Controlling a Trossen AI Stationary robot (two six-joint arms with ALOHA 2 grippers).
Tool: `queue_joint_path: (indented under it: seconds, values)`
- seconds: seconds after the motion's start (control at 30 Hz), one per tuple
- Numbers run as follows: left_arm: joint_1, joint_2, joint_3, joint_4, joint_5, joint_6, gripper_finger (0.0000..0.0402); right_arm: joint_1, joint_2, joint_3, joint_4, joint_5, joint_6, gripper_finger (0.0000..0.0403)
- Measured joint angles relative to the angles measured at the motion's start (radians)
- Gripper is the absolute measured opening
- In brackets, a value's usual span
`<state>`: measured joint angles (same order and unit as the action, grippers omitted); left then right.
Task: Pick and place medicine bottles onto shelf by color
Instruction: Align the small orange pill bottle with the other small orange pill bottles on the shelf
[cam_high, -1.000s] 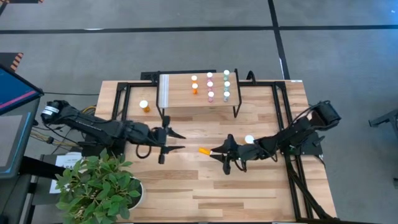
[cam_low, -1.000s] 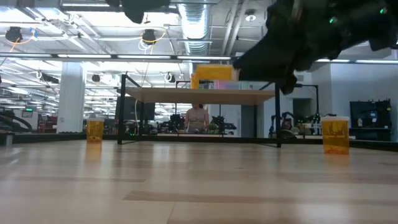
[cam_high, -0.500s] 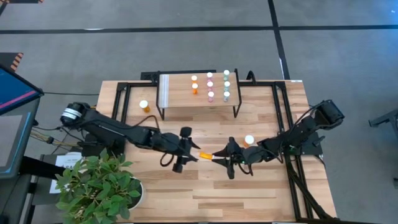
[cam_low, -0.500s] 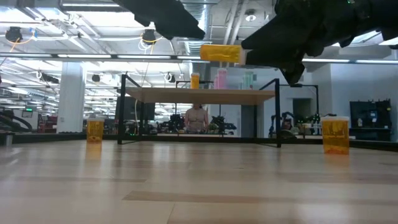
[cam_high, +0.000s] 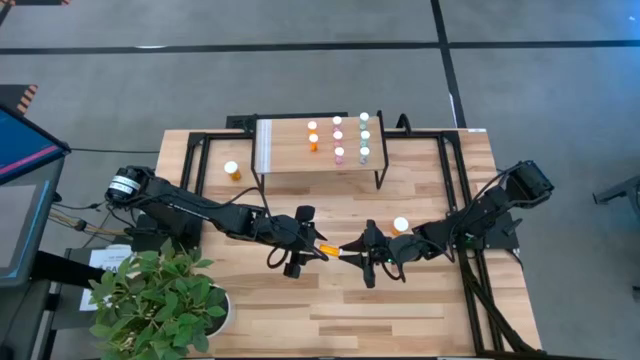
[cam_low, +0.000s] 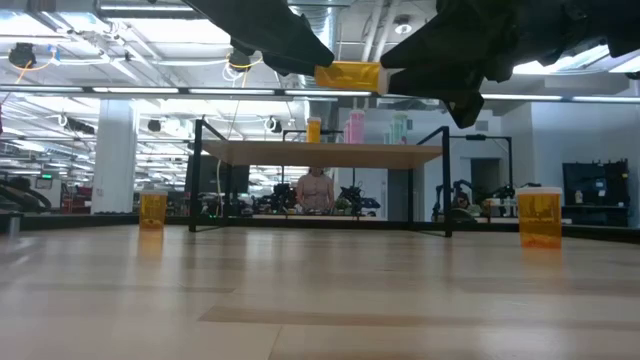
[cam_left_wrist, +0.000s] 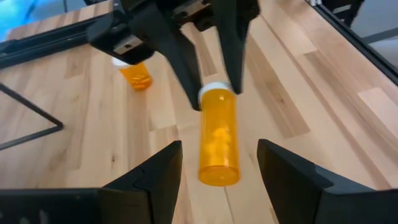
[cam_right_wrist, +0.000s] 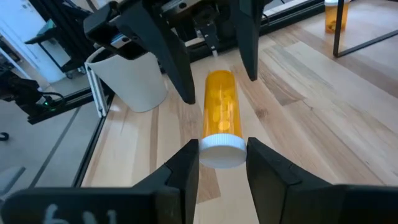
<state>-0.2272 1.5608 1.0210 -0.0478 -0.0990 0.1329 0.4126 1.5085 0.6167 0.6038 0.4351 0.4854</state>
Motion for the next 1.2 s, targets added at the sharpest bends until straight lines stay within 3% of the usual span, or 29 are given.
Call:
queue_joint_path:
  seconds: [0.63, 1.2]
  values:
    - [0.005, 0.000, -0.001, -0.007, 0.041, 0.011, 0.0093, 0.000, 0.000, 0.000, 0.015, -0.003, 0.003, 0.0135]
    - [0.005, -0.001, -0.001, -0.009, 0.041, 0.010, 0.0083, 0.000, 0.001, 0.000, 0.031, -0.002, 0.003, 0.0144]
